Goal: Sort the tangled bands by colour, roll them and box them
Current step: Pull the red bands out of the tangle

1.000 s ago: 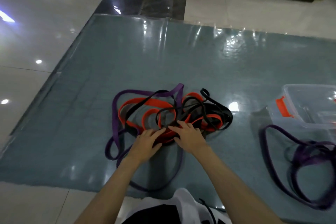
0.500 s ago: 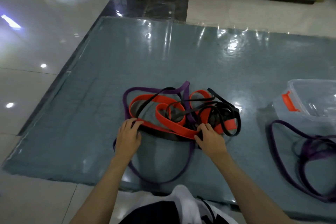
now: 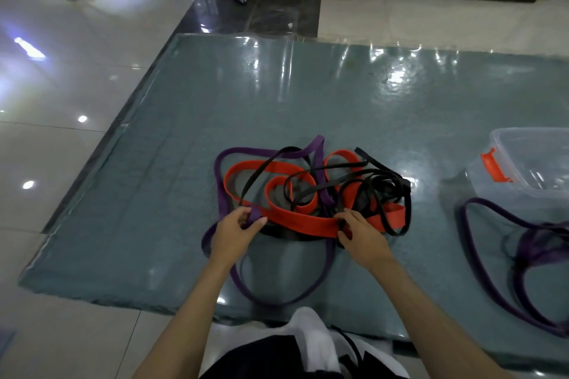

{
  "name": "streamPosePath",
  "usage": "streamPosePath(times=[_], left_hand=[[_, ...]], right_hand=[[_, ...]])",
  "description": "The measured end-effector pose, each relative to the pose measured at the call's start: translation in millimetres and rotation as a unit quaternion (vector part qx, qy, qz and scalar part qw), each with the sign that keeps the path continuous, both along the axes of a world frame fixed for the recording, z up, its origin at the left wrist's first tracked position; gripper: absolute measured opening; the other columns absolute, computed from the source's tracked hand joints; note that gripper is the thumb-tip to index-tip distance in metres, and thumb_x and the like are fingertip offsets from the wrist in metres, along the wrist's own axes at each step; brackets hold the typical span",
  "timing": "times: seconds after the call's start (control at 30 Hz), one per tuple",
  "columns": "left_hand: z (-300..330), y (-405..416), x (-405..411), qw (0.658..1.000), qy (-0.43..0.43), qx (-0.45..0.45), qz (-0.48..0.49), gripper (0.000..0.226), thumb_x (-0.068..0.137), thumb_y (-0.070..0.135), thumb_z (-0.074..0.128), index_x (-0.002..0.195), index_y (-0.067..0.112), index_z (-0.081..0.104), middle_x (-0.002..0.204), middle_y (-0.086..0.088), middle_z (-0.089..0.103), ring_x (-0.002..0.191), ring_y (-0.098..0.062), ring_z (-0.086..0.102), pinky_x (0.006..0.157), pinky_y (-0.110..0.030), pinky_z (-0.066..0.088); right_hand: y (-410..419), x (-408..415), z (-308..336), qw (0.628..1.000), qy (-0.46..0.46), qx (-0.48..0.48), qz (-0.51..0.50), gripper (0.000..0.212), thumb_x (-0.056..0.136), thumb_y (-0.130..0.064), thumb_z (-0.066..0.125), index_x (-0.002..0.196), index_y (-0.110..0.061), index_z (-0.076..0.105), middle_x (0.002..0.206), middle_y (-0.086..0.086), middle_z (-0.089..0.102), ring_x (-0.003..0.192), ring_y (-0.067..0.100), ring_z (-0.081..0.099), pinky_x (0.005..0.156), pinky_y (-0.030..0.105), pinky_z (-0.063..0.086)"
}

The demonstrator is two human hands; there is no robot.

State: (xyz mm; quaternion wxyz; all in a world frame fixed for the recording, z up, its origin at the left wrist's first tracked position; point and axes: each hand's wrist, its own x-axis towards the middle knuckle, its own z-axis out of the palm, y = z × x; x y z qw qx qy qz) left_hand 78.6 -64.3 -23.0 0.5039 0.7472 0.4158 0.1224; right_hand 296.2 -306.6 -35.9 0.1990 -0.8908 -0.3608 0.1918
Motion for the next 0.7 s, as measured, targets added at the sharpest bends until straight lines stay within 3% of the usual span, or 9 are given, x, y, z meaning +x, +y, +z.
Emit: streamPosePath(times=[0.07,0.13,0.2,0.3,0.37,0.47,0.57,0.7], left_hand=[[4,-4,15,0.999,-0.014,-0.042,-0.026,0.017,0.101,0.034,0.070,0.116,0.029,0.074,0.103,0.008,0.079,0.100,-0.013,0.075,0.091,-0.035,0.060],[6,-4,25,0.993,-0.036,-0.115,-0.012,0.029,0.109,0.015,0.053,0.133,0.025,0.067,0.110,0.003,0.077,0.103,-0.025,0.076,0.086,-0.039,0.064],[3,-1,30,0.992,-0.018,-0.127,0.004,0.040,0.108,0.002,0.049,0.139,0.023,0.062,0.108,-0.005,0.073,0.096,-0.033,0.076,0.081,-0.045,0.065],[-5,1,30,0.993,0.085,-0.060,0.052,0.022,0.096,0.016,0.075,0.113,0.018,0.062,0.096,-0.011,0.069,0.087,-0.036,0.073,0.082,-0.049,0.062],[-11,-3,32,0.988,0.121,-0.041,0.092,0.037,0.087,0.027,0.085,0.102,0.012,0.054,0.096,-0.011,0.069,0.085,-0.031,0.070,0.080,-0.044,0.058],[-19,-11,32,0.983,0.129,-0.075,0.108,0.045,0.089,0.031,0.084,0.106,0.008,0.050,0.099,-0.011,0.067,0.089,-0.031,0.070,0.083,-0.048,0.059],[-30,-13,34,0.978,0.103,-0.091,0.160,0.033,0.095,0.021,0.077,0.107,0.007,0.050,0.098,-0.012,0.067,0.090,-0.034,0.070,0.081,-0.049,0.059],[-31,-10,37,0.972,0.051,-0.081,0.215,0.017,0.099,0.011,0.066,0.101,0.012,0.049,0.083,-0.003,0.061,0.076,-0.024,0.062,0.061,-0.032,0.045]], right_hand=[[0,2,1,1.000,0.005,-0.022,0.022,0.053,0.099,-0.026,0.068,0.150,-0.035,0.052,0.168,-0.011,0.032,0.121,0.018,0.066,0.090,0.037,0.058],[-3,2,0,0.999,0.013,-0.032,0.032,0.062,0.098,-0.025,0.070,0.154,-0.039,0.047,0.174,-0.008,0.019,0.121,0.018,0.066,0.093,0.038,0.059],[-6,1,-2,0.999,0.017,-0.034,0.029,0.069,0.097,-0.024,0.073,0.156,-0.043,0.043,0.175,-0.005,0.014,0.120,0.017,0.065,0.093,0.039,0.060],[-7,-4,-3,0.999,0.000,-0.045,0.019,0.074,0.093,-0.030,0.078,0.156,-0.044,0.041,0.169,-0.004,0.022,0.096,0.009,0.064,0.081,0.032,0.060],[-6,-7,-3,0.999,-0.016,-0.049,0.011,0.073,0.091,-0.036,0.079,0.154,-0.042,0.042,0.163,-0.004,0.030,0.103,0.012,0.064,0.079,0.031,0.059],[-3,-12,-1,0.999,-0.021,-0.046,0.004,0.065,0.092,-0.038,0.077,0.149,-0.039,0.044,0.141,-0.004,0.051,0.121,0.019,0.058,0.083,0.037,0.059],[1,-11,-1,0.999,-0.010,-0.027,-0.029,0.042,0.095,-0.031,0.072,0.128,-0.033,0.048,0.105,-0.006,0.064,0.100,0.018,0.063,0.073,0.036,0.056],[2,3,1,0.990,0.080,0.060,-0.098,0.024,0.095,-0.012,0.070,0.108,-0.026,0.055,0.074,-0.005,0.062,0.063,0.007,0.060,0.059,0.031,0.051]])
